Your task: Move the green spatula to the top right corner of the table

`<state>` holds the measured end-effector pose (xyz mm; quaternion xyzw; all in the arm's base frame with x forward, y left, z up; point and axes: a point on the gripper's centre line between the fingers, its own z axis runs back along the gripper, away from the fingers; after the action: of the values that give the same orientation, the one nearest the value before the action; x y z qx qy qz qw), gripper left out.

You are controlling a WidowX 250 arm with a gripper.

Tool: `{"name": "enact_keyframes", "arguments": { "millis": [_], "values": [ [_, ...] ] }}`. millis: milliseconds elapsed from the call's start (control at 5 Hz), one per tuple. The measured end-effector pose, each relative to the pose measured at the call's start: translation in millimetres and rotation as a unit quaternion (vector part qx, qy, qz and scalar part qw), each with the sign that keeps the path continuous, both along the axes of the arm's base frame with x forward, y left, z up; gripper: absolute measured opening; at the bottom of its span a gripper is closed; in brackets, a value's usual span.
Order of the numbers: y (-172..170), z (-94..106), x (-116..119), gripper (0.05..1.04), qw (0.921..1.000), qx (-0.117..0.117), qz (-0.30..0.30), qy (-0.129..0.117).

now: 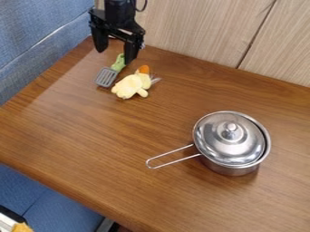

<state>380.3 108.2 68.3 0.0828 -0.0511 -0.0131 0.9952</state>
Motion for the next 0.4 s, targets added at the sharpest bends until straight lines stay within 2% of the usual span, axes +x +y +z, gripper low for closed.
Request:
{"name": "enact_keyframes", "arguments": {
  "millis": [400],
  "values": [
    [5.1, -29.3, 10.4, 1.001, 0.9992, -0.002, 0.032, 0.024]
  ]
}}
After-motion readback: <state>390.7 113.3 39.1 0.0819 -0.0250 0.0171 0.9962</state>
